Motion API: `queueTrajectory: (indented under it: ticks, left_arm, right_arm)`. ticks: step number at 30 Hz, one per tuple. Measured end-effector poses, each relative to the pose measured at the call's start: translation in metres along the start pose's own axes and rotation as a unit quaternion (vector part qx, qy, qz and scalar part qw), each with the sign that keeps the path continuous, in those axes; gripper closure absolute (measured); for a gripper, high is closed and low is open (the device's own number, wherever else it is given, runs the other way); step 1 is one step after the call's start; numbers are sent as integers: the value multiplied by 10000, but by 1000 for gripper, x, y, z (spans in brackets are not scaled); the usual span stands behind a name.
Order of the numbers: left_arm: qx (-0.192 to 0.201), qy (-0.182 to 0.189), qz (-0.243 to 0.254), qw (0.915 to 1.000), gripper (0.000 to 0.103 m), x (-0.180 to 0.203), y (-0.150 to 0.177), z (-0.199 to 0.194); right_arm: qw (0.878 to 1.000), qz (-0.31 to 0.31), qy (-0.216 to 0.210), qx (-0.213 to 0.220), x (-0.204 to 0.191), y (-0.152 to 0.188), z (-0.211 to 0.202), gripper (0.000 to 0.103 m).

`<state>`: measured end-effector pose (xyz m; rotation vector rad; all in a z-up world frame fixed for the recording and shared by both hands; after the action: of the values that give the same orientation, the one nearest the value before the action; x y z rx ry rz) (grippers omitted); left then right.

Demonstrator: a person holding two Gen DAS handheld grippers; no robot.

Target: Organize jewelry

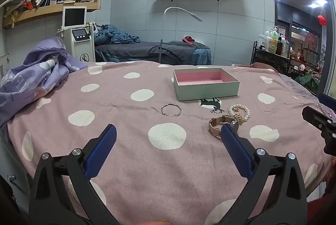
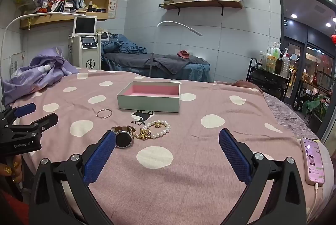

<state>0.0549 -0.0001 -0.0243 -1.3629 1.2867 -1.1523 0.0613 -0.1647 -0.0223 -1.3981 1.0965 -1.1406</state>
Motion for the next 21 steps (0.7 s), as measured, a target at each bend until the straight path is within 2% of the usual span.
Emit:
queueTrajectory:
  ticks: [21]
  left_arm:
    - [3,4,137,9999,5,4,-1,-1]
  right_arm:
    - [10000,16,-1,-68,2,2,1,6]
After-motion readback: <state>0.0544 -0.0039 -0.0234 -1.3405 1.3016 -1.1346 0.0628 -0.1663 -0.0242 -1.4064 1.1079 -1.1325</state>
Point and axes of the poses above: each gripper's, at about its wrist camera, not at the fingertips, and z roughly the way its jaws point, x to its right, y to its underside, the point moved 6 cm from there along z, roughly the way its jaws point, and after that the axes turned 15 degrees about x, right-handed, at the moved point
